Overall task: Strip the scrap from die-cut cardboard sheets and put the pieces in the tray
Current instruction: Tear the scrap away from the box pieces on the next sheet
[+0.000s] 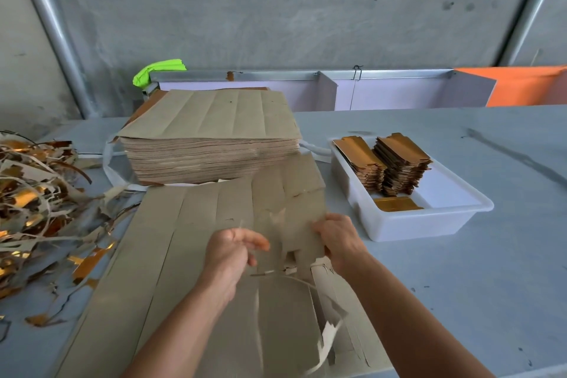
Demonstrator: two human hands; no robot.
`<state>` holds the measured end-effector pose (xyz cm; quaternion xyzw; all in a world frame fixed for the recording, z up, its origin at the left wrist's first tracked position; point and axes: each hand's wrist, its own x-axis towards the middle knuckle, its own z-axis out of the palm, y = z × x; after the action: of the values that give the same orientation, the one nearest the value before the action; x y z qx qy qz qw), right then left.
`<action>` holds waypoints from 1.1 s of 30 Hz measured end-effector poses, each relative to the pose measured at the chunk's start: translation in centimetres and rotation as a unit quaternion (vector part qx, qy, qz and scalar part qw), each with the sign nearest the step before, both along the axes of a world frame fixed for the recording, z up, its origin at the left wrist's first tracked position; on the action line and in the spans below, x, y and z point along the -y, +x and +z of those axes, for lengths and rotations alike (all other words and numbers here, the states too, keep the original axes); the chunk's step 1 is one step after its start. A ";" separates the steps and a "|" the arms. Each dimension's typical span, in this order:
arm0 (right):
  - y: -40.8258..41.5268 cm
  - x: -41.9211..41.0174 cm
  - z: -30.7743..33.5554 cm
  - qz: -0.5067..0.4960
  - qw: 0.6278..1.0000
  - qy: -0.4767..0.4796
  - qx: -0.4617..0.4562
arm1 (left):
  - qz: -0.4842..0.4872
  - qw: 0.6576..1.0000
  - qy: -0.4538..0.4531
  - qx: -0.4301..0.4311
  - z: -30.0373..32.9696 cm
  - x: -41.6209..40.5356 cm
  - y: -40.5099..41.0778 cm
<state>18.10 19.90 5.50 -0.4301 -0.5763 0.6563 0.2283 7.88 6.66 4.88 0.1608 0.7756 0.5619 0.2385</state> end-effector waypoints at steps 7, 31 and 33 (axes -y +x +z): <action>0.1 1.2 -1.7 0.025 0.999 -0.042 -0.021 | 0.025 0.990 -0.055 -0.125 1.5 -0.9 -2.4; -1.3 9.4 -3.0 0.171 0.893 0.406 0.089 | -0.148 0.827 -0.437 -0.320 0.4 -2.4 -9.7; -0.8 8.8 -2.8 0.095 0.944 0.308 0.069 | -0.164 0.836 -0.430 -0.299 -0.4 -2.3 -9.9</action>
<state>17.31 11.10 2.69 -0.3263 -0.8029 0.4343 0.2453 -2.03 9.00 4.48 0.3268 0.9349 0.0486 0.1293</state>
